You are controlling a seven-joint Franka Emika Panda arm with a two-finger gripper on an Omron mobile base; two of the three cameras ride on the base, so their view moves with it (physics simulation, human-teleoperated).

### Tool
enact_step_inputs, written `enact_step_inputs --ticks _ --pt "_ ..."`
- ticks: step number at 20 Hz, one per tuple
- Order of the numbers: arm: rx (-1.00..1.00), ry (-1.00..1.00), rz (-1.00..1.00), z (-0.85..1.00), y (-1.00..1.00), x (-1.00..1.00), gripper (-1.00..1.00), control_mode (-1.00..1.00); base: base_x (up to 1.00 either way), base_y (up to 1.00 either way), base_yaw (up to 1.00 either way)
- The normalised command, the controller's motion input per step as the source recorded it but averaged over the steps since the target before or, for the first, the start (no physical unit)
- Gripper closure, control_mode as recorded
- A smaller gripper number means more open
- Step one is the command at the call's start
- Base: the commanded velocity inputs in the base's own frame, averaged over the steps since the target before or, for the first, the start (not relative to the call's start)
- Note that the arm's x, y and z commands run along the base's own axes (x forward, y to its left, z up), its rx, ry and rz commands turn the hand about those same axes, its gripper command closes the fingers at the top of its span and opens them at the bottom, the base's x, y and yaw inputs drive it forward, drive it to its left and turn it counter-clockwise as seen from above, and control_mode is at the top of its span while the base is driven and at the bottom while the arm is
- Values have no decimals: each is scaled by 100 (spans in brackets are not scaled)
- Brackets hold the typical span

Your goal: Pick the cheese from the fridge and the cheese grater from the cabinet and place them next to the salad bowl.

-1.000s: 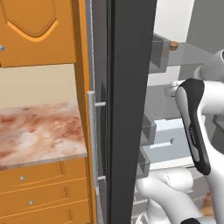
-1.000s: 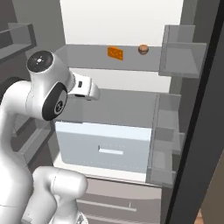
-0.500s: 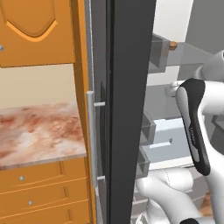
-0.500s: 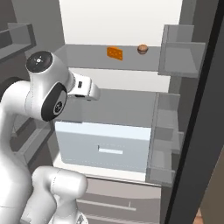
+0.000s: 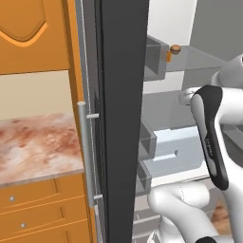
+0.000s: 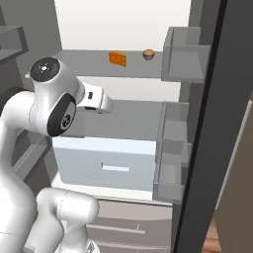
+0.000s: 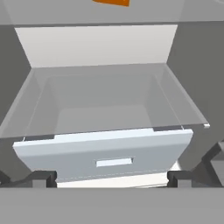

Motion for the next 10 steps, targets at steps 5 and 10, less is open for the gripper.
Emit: enact_step_inputs --ticks 5,10 --pt "0 0 0 0 0 14 -100 -100 47 0 -10" --pt "0 0 2 0 -4 40 -100 -100 0 0 0"
